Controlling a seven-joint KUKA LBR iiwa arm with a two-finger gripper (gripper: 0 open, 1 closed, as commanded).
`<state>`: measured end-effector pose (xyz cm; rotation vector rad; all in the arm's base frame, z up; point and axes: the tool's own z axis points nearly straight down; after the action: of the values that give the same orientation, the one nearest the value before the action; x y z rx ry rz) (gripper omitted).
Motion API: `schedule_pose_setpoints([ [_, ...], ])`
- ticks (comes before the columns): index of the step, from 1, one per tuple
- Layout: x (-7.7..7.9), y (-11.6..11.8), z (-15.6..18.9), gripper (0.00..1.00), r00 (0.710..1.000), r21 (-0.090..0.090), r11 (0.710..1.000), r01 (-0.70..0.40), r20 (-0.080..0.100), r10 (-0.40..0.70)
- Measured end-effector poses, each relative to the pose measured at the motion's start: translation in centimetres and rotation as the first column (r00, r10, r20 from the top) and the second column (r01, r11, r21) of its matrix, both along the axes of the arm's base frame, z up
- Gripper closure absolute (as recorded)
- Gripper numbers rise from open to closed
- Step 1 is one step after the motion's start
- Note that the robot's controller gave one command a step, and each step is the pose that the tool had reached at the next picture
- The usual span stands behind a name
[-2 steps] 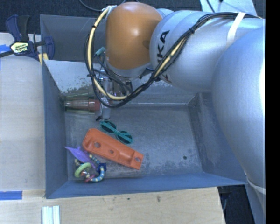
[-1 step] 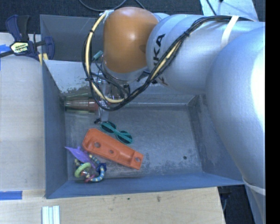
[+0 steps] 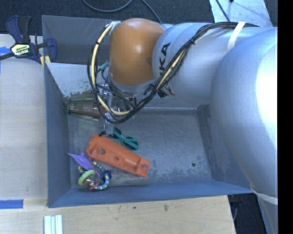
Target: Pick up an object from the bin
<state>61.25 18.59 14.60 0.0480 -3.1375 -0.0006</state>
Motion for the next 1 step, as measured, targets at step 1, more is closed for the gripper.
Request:
schedule_pose_setpoints([
  [1,1.43,1.19,-7.5,1.0,0.994,0.002,0.994,0.105,0.015,-0.105],
])
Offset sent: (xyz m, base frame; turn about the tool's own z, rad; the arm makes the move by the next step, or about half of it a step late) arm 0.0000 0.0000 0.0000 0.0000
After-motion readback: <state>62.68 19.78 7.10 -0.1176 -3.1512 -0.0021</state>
